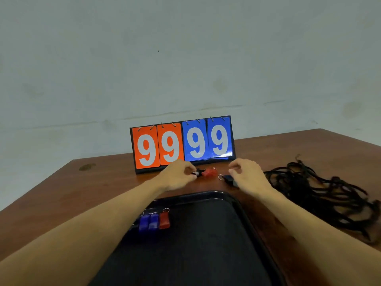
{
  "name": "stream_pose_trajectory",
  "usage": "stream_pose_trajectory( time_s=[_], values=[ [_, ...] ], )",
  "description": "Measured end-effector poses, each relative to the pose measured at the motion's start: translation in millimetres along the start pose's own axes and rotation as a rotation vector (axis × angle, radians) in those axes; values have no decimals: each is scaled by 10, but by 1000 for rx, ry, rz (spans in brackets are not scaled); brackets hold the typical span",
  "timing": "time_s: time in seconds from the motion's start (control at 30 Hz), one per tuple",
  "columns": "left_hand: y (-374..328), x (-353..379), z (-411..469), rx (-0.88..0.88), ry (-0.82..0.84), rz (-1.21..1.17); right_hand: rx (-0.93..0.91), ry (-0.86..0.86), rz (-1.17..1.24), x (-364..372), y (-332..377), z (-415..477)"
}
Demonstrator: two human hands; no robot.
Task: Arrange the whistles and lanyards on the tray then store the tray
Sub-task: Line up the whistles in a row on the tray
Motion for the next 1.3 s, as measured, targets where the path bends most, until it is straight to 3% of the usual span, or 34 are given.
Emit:
stream_pose_trajectory(
  time_s=[0.2, 0.4, 0.6, 0.73, 0.93, 1.07, 1.3],
  values=[
    [79, 235, 440, -231, -114, -127, -83, 152, -183, 202, -87, 73],
    [62, 261, 432, -246, -146, -27, -63, 117, -99, 140, -80, 38],
    [26, -113, -67, -163, -159, 17, -17, -20, 190, 24, 183, -184],
    [-42, -328, -531, -82, -91, 33, 103, 67, 397, 188, 385, -453],
    [-91, -248, -1016, -44, 0, 128, 93, 10, 400, 447, 514, -828],
    [-93, -156, -1125, -12, -36, 208, 5, 22, 291, 509, 545, -915],
    [-70, -101, -1130, 32, -10, 178, -83, 47, 203, 533, 588, -923]
  ],
)
Point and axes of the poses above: each hand's wrist, its own z-axis towards the middle knuckle, its own x-axis out of the palm, y = z × x, the point moved 5 cm from there along z, towards the middle knuckle, and after that the axes turned 12 degrees about z, right-handed, at the moved point
